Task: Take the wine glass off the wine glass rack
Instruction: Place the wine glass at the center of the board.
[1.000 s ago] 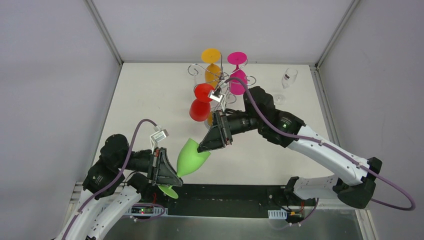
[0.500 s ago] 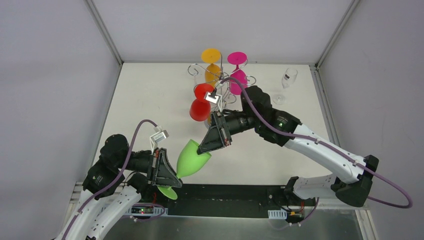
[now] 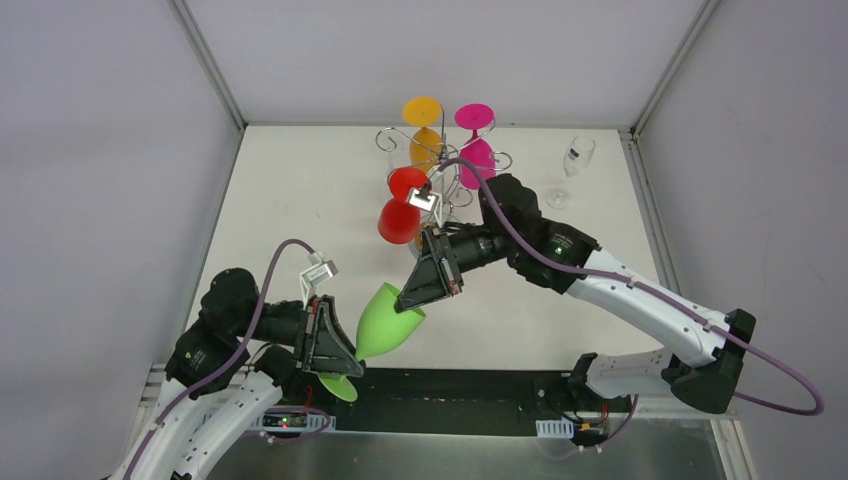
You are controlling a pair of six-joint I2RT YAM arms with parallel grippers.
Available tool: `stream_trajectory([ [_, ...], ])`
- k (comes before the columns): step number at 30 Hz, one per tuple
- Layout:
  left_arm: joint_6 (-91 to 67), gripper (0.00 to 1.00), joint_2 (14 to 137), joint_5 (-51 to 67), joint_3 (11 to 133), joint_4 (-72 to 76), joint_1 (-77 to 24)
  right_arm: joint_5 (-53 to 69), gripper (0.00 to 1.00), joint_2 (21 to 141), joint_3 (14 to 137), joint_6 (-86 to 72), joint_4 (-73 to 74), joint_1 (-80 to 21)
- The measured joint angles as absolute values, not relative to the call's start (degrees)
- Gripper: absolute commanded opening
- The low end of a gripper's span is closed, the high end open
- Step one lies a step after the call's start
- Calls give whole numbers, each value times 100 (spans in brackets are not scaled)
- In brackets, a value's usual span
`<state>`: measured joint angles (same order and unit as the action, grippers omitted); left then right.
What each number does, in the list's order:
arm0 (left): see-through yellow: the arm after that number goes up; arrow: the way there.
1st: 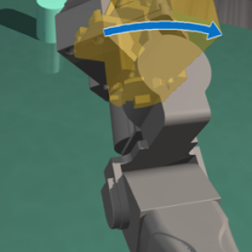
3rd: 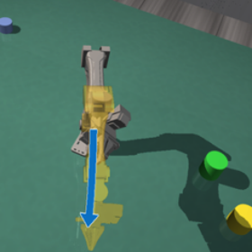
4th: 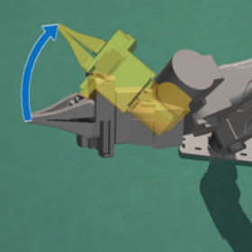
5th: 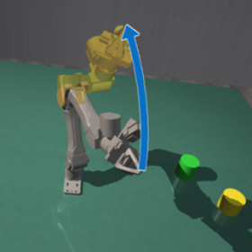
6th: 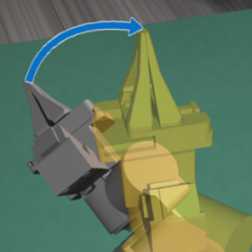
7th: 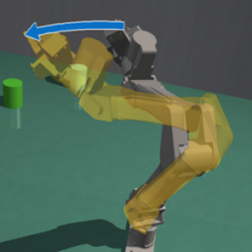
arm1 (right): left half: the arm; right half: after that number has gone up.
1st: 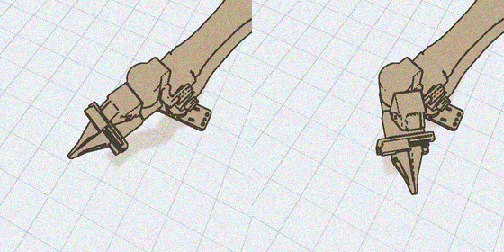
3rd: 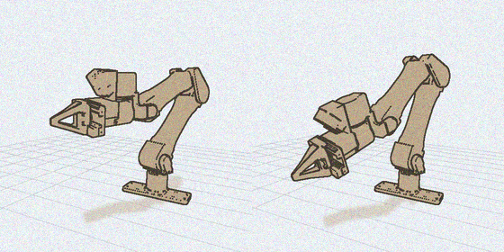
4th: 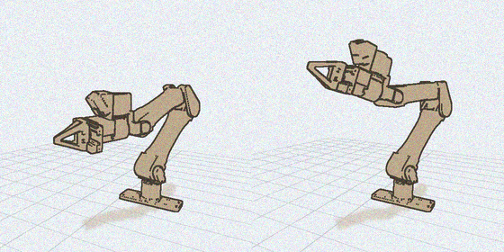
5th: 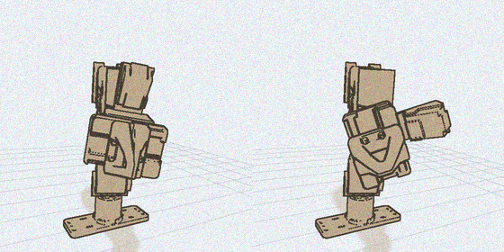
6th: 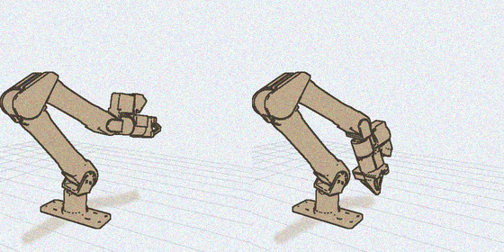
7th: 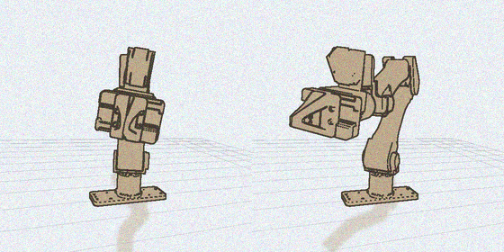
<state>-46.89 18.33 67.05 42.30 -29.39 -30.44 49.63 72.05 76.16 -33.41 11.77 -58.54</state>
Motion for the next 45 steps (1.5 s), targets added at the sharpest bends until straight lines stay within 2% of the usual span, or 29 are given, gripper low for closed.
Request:
stream_trajectory([
  [4, -4650, 55, 1872, 6692, 4230, -2917, -3044, 4989, 0, 7181, 7553, -3310, 1232, -5870],
  [12, -4556, 60, 2067, 6534, 4230, -2912, -3044, 4974, 0, 6810, 7465, -3015, 1656, -5857],
  [25, -4239, 61, 2576, 5887, 4217, -3017, -3044, 3806, 0, 5621, 7367, -1975, 3898, -5002],
  [34, -3653, 61, 2792, 4823, 4333, -3704, -3044, 2480, 0, 5647, 7732, -1509, 5245, -3968],
  [45, -2842, 60, 2869, 3048, 4670, -4294, -3044, 493, 0, 6241, 8095, -1162, 5833, -2770],
])
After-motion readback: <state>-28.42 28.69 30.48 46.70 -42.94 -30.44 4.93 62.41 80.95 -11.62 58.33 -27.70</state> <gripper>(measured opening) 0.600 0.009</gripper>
